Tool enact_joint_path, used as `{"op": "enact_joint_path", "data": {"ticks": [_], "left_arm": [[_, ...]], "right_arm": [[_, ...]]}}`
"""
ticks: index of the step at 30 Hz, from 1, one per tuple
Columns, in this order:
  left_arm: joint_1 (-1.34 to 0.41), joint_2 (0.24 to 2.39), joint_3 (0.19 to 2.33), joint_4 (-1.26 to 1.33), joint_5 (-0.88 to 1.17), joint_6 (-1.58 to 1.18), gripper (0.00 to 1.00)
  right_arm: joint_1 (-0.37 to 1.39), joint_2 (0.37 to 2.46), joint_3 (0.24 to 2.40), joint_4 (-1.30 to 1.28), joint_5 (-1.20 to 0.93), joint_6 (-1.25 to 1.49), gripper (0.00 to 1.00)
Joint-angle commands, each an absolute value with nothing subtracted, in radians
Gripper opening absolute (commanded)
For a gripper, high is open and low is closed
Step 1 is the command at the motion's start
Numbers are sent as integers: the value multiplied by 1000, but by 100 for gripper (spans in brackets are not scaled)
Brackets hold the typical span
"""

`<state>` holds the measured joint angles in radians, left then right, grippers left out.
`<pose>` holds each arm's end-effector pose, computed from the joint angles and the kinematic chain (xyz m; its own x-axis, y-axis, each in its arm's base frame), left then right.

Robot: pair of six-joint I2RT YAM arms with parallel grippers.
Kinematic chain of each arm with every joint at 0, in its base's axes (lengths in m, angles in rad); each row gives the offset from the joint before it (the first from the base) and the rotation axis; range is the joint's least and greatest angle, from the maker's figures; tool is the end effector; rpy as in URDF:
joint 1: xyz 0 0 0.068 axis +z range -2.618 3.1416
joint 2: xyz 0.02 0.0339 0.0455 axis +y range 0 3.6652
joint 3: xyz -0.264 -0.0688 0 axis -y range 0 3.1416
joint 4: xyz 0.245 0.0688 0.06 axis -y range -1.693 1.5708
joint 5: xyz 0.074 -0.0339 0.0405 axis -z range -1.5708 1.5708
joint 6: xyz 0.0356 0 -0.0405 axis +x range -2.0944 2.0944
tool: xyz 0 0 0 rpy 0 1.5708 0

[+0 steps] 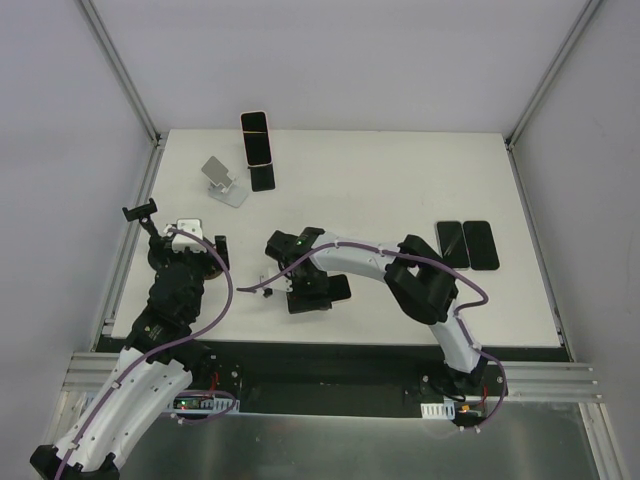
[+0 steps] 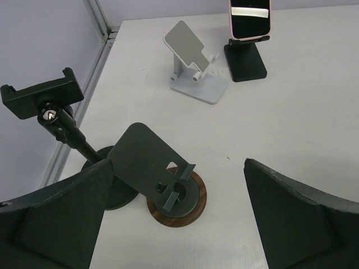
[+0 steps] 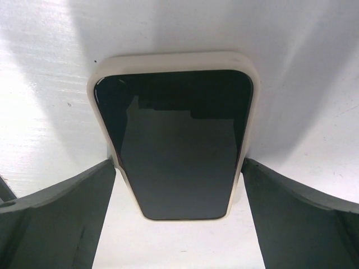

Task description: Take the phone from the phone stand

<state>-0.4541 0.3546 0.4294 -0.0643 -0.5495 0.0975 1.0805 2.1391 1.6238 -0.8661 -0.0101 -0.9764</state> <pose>0.1129 -0.0344 0.2844 0.0001 0.0923 -0.9957 -0.0957 0.9912 0.0919 0.2000 0.3755 0.1598 0.4726 -0.8739 -0.1136 -0.8777 -0.4551 -0.1504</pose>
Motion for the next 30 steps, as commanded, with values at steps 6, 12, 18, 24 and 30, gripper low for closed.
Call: {"op": "enact_joint_path", "data": {"ticks": [6,12,18,24,30], "left_arm": [[-449,364,431,-26,-520,114,99],[-449,365,433,-26,-518,114,99],[-449,351,431,-26,-523,117,99],[-449,354,433,-26,-522,115,99],[-449,356,434,-26,-520,114,99]], "right_arm": [[1101,2232,1690,-903,-38,-997,79],[1094,2218,1694,-923,-6,-942,54],[1011,2183,1669,-933,58,-752,41],[855,2103,1574,-884,110,-534,29],[652,2037,1508,-868,227,-247,29]]}}
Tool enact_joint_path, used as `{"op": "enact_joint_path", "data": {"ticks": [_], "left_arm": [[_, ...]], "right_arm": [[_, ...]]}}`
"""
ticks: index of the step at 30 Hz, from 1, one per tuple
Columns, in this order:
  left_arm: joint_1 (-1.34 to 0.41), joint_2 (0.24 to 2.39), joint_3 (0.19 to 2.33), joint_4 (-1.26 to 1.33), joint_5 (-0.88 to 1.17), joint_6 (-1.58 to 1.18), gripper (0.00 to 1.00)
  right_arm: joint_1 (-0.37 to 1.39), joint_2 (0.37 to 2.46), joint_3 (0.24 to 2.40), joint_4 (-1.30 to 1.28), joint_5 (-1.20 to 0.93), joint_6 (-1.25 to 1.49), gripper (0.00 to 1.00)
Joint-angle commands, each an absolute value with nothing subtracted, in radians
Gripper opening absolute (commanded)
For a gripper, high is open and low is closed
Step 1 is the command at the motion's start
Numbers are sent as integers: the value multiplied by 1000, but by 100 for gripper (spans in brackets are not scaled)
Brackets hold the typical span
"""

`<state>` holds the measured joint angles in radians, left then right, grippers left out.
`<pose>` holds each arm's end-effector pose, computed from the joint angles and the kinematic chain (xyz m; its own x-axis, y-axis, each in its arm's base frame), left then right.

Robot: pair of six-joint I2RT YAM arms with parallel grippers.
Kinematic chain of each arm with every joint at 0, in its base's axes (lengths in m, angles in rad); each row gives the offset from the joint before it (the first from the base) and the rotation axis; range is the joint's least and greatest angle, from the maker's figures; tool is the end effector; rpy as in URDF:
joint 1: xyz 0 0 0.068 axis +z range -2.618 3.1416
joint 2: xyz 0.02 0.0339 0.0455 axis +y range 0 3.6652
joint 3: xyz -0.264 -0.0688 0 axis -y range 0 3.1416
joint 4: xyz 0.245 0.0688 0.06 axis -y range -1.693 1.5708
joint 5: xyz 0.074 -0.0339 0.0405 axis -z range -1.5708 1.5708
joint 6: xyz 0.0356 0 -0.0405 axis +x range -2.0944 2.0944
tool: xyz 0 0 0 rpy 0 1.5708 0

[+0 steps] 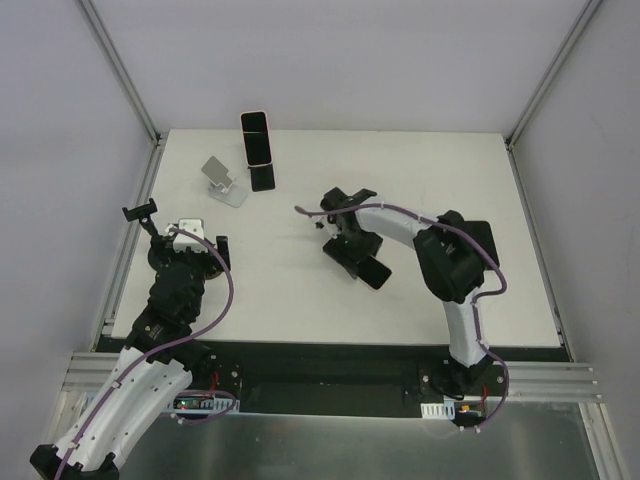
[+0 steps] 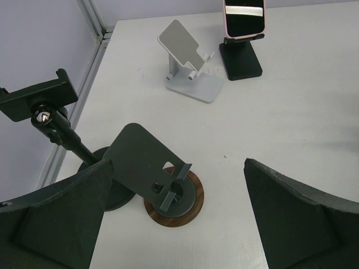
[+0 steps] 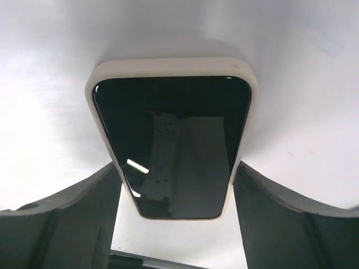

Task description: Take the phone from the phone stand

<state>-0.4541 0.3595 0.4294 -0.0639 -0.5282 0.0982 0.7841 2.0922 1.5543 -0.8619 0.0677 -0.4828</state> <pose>0.1138 -0.0356 0.2840 -0.0019 0.0952 -0.9955 -0.0742 0.9927 0.0950 0.2929 0.2887 0.1605 -0.2946 -0.9481 -0.1198 -0.9407 0.3098 -0.1380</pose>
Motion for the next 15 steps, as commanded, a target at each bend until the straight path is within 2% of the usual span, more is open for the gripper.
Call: {"op": "enact_joint_path", "data": {"ticks": [1,9,15], "left_arm": [[-449,356,434,-26,-519,114,99],[-449,356,434,-26,-514,110,99],[-449,353,436,-26,-515,112,99]], "right_arm": [[623,2019,1499,-865,233,-215,29],[382,1950,1443,-772,209,-95,30],[290,1960,1457,-770,169,-69,32]]}}
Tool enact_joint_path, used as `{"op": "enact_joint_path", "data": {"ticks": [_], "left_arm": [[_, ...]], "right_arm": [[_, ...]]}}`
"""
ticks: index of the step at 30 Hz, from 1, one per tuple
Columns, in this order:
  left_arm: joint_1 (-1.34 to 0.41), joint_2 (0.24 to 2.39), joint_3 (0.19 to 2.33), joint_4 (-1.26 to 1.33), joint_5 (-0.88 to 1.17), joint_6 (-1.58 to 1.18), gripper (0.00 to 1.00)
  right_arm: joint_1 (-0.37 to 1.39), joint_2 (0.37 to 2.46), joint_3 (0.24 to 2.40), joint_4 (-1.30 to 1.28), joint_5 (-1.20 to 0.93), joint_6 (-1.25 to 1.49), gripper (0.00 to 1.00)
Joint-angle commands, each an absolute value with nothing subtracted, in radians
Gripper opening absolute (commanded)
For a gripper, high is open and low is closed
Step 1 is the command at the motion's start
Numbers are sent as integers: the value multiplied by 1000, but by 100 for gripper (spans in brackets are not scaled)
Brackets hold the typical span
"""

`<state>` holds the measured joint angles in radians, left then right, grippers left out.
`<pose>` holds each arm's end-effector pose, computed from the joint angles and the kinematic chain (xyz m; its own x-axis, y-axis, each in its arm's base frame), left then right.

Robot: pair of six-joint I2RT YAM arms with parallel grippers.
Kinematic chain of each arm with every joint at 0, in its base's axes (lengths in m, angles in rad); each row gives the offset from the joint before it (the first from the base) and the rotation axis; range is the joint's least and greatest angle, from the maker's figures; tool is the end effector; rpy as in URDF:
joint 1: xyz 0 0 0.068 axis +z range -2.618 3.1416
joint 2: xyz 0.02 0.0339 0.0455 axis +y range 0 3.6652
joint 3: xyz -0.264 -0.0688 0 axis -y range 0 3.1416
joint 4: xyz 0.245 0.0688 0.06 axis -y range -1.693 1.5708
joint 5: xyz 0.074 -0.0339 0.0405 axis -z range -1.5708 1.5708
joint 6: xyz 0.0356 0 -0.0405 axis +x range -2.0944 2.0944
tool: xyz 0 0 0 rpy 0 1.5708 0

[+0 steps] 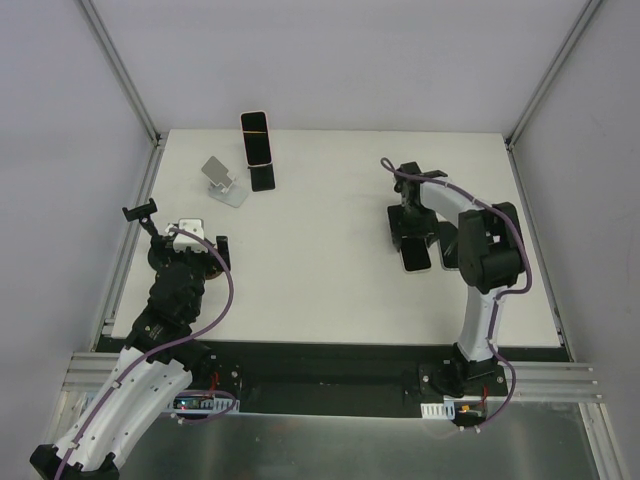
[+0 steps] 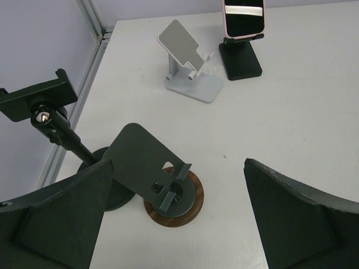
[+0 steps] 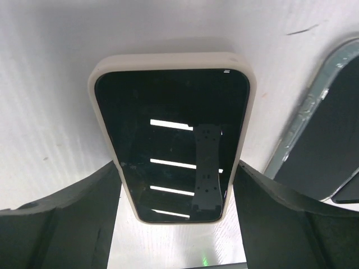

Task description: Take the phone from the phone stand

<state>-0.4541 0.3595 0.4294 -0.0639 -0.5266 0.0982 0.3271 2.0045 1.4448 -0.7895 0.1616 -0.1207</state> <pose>0.1138 -0.0356 0.2840 -0.0017 0.0952 -0.9955 -0.0726 0.9928 0.0950 0.3753 0.1213 0.1674 -0.8830 -0.4251 -0.1993 -0.3928 0.9014 -0.1823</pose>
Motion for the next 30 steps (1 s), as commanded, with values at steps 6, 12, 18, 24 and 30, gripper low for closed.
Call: {"op": "enact_joint_path", "data": {"ticks": [6,12,18,24,30], "left_arm": [[-449,354,434,-26,-505,115,99],[-449,376,439,-26,-485,114,99],[-449,385,440,-26,-471,115,99],[-449,387,439,-26,-469,115,99],[-449,391,439,-26,-469,115,99]], "right_arm": [[265,1936,1385,-747,189,-57,35],[245,1908,1335,-727,238,-49,39],[242,1899,1333,-686,244,-64,40],[232,1911,1362,-673,239,-90,42],[218,1933,1393,-666,218,-97,43]]}}
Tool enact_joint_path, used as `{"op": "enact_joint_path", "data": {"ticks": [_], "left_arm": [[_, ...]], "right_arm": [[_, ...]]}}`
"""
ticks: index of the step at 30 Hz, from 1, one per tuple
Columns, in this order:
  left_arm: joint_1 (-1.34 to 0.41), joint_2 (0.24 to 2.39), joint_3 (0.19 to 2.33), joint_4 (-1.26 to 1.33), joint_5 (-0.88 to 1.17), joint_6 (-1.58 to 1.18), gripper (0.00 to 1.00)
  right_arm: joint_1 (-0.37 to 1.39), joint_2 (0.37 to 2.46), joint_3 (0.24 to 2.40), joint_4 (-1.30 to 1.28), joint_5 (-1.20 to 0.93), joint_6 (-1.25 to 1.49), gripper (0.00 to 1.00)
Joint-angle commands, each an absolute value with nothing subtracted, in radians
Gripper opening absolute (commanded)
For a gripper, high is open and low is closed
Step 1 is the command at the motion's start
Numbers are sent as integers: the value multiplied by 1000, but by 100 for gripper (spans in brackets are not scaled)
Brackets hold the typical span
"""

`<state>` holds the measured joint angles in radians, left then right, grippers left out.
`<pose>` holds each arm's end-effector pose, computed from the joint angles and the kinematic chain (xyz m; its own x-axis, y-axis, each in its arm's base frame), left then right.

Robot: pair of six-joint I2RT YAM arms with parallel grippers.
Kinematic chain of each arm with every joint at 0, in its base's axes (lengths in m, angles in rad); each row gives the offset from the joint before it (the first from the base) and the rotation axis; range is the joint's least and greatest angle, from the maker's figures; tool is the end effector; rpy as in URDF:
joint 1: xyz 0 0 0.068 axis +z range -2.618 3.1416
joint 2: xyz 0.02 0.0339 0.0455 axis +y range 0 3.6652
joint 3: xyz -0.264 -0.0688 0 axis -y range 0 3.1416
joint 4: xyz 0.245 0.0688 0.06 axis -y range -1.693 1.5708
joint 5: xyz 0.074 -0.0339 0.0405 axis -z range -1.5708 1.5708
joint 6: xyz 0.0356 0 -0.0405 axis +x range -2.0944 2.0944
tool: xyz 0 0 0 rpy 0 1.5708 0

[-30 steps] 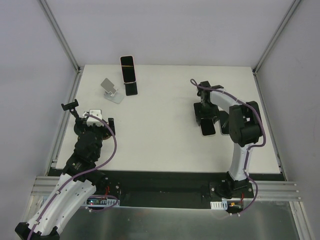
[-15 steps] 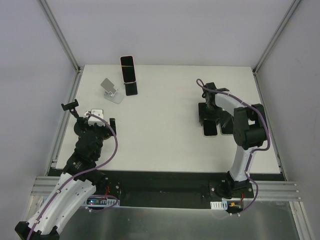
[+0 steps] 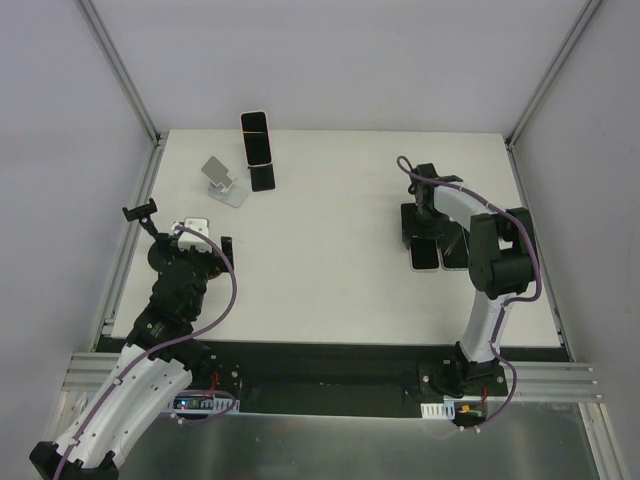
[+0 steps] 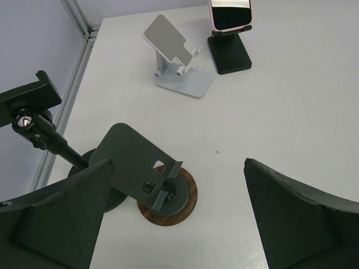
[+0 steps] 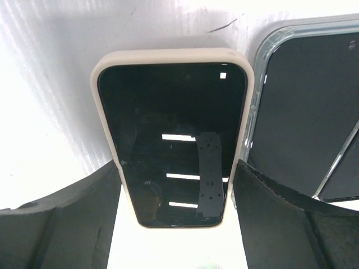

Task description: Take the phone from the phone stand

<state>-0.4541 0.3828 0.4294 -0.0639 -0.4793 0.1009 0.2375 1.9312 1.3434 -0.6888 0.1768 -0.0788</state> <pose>0.1174 -0.0390 0.2816 -0.0180 0.1082 -0.9940 -0.0234 0.9938 0.1087 0.3726 0.0838 0.1702 -0.9130 -0.3007 -0.2758 -0.2547 0.9480 -0.1906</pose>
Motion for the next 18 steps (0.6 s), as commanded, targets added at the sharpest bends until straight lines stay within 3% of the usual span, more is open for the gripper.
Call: {"op": "enact_joint_path", "data": {"ticks": [1,6,10,18], "left_arm": [[-449,393,440,-28,-468,117,99],[-449,396,440,-28,-466,117,99],[-449,397,440,-29,-465,117,99],[-449,406,442,-28,-454,114,99]], "right_arm": [[216,1937,1396,-666,210,-97,45],[213,1945,1391,-661,169,-94,53],[213,1936,1379,-660,143,-89,65],[215,1861,1351,-650,130,-78,75]]}}
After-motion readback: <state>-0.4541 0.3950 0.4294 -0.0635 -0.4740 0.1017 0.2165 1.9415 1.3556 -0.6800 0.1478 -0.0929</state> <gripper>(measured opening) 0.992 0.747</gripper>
